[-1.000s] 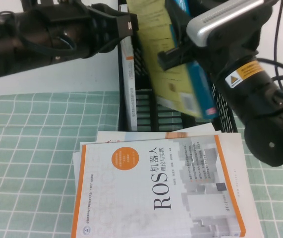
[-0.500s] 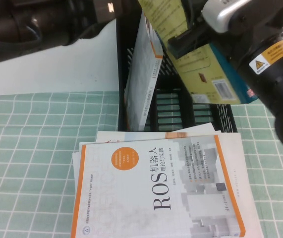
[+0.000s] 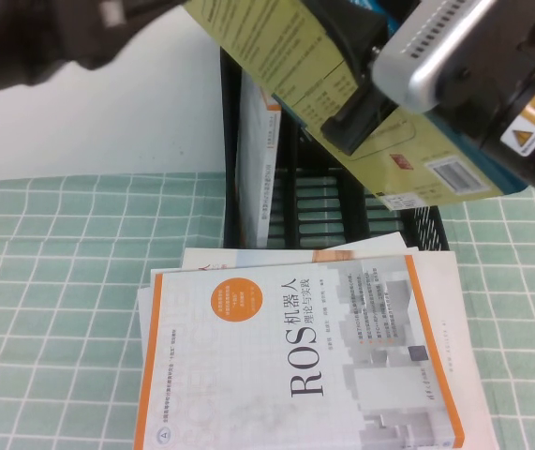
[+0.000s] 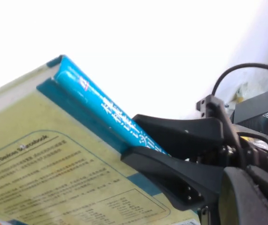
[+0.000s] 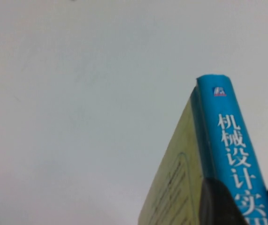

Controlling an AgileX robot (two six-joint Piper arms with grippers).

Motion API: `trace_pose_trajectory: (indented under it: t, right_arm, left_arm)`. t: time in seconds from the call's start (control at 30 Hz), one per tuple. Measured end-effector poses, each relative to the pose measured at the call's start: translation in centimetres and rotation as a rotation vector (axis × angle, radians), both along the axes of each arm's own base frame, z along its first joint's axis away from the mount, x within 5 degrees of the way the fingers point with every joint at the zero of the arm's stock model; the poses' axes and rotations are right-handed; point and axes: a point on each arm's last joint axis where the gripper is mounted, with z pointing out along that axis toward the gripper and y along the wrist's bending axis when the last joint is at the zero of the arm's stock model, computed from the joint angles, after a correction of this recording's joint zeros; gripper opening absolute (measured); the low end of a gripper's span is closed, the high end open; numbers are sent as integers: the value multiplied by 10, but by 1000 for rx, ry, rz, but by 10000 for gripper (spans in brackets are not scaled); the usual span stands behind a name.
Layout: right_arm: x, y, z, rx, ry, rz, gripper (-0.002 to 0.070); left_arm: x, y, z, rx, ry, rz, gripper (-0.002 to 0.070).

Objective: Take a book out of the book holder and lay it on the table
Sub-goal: Pick up the right side book from the book shelf, then place the picked book on the book

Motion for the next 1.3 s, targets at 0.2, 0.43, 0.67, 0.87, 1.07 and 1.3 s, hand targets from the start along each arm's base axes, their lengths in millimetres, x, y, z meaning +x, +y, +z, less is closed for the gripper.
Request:
trace_pose_trajectory:
  t: [0.2, 0.43, 0.67, 0.87, 1.07, 1.3]
  right_arm:
    - [-6, -2, 6, 29, 16, 34, 198]
    - [-10, 2, 4, -37, -16, 81, 198]
    - [-18, 10, -8, -235, -63, 164, 198]
    - [-24, 15, -17, -369, -81, 235, 198]
    - [-29, 18, -28, -508, -108, 289, 198]
    - [-33, 18, -37, -616, -103, 344, 198]
  left_arm:
    - [-24, 9, 13, -8, -69, 1, -3]
    - [-41, 14, 13, 31, -39, -2, -3]
    - [-65, 19, 5, 142, 18, -68, -3]
    - [-98, 30, 11, 161, -44, -78, -3]
    - [-120, 40, 16, 149, -65, -40, -3]
    - [-122, 42, 11, 164, 16, -31, -3]
